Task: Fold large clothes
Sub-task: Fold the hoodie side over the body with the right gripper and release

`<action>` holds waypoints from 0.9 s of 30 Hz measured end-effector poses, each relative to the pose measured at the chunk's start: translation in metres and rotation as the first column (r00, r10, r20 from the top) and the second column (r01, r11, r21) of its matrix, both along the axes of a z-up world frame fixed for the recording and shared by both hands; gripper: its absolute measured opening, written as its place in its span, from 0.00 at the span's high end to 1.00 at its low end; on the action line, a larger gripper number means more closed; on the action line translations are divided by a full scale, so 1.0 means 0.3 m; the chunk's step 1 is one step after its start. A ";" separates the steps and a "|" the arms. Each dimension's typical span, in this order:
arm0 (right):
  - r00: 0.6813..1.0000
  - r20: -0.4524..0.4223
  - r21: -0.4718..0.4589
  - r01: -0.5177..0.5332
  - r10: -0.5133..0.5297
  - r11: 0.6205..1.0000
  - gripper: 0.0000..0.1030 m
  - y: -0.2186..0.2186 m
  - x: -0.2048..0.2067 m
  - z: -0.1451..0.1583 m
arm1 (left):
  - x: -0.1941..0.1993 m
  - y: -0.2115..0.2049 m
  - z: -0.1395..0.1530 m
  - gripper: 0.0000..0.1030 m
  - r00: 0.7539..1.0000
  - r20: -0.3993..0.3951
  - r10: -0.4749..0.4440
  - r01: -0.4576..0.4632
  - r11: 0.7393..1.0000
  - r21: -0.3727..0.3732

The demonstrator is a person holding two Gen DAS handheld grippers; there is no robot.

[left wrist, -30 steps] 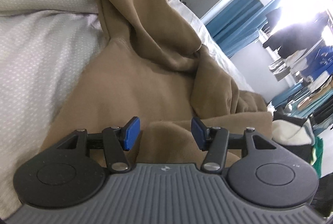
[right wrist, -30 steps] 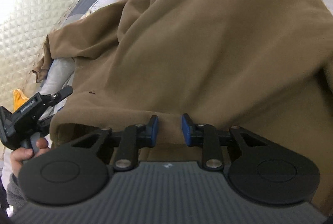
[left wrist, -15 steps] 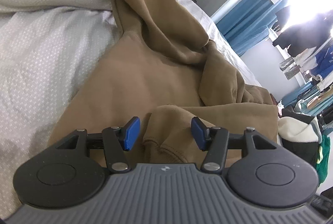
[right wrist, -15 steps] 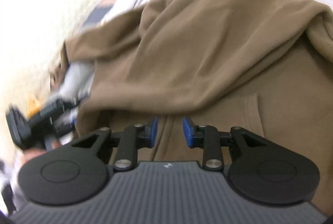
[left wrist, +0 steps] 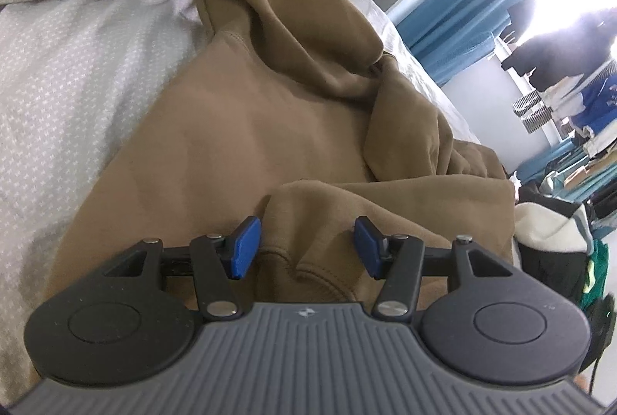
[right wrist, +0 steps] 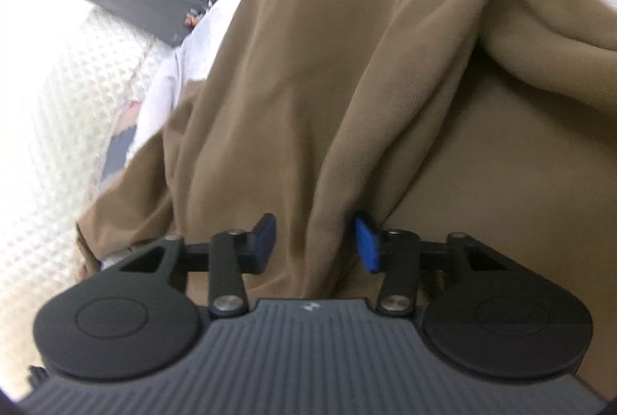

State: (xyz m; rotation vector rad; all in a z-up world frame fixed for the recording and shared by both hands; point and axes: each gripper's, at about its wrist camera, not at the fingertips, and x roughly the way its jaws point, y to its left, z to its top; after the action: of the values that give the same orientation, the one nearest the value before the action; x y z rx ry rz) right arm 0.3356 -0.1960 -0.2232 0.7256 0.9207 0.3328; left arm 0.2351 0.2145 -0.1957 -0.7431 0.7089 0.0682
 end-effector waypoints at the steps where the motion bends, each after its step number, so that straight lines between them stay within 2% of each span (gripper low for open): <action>1: 1.000 0.012 -0.009 -0.010 0.010 1.000 0.68 0.010 0.010 0.010 | 0.000 0.000 0.000 0.44 1.000 0.002 -0.003 0.003 1.000 -0.001; 2: 1.000 0.023 -0.021 -0.015 0.015 1.000 0.78 0.013 0.016 0.024 | 0.000 0.002 0.000 0.45 1.000 0.004 -0.005 0.005 1.000 -0.006; 5: 0.999 0.045 0.021 -0.023 0.022 1.000 0.86 -0.013 0.013 0.060 | -0.002 0.006 0.007 0.53 1.000 0.023 -0.009 0.009 1.000 -0.013; 7: 0.997 0.082 0.064 -0.019 0.014 0.998 0.86 -0.051 -0.011 0.097 | -0.009 0.007 0.020 0.62 0.998 0.051 -0.019 0.020 1.000 -0.023; 10: 0.987 0.162 0.088 -0.005 -0.009 0.996 0.87 -0.112 -0.077 0.184 | -0.037 0.013 0.044 0.63 0.995 0.103 -0.014 0.022 0.997 -0.071; 12: 0.977 0.212 0.066 0.021 -0.034 0.998 0.87 -0.159 -0.135 0.236 | -0.059 0.019 0.066 0.63 0.990 0.138 -0.014 0.025 0.997 -0.078; 14: 0.967 0.249 -0.023 0.062 -0.054 0.998 0.87 -0.184 -0.188 0.264 | -0.071 0.027 0.074 0.63 0.990 0.143 -0.017 0.030 0.996 -0.085; 17: 0.976 0.197 -0.157 0.130 -0.098 0.979 0.87 -0.208 -0.225 0.247 | -0.074 0.023 0.068 0.63 0.993 0.113 -0.037 0.047 0.994 -0.094; 20: 0.990 0.047 -0.252 0.143 -0.135 0.957 0.87 -0.219 -0.212 0.141 | -0.070 -0.008 0.051 0.62 0.996 0.054 -0.066 0.070 0.995 -0.077; 22: 0.989 -0.024 -0.260 0.133 -0.144 0.956 0.84 -0.218 -0.200 0.091 | -0.073 -0.035 0.040 0.59 0.995 0.028 -0.094 0.096 0.993 -0.074; 24: 0.988 -0.026 -0.249 0.141 -0.152 0.958 0.81 -0.237 -0.208 0.097 | -0.081 -0.059 0.032 0.55 0.993 0.010 -0.116 0.117 0.991 -0.068; 26: 0.987 -0.013 -0.251 0.155 -0.163 0.956 0.63 -0.242 -0.219 0.124 | -0.089 -0.078 0.031 0.54 0.990 0.007 -0.140 0.140 0.988 -0.060; 27: 0.986 0.001 -0.255 0.161 -0.166 0.954 0.58 -0.239 -0.225 0.138 | -0.091 -0.085 0.029 0.54 0.988 0.009 -0.155 0.155 0.986 -0.056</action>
State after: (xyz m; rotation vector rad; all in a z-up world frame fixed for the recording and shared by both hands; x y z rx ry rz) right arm 0.2680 -0.2676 -0.1818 0.5646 0.8968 0.0584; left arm 0.2077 0.1890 -0.1871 -0.7399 0.7645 -0.0958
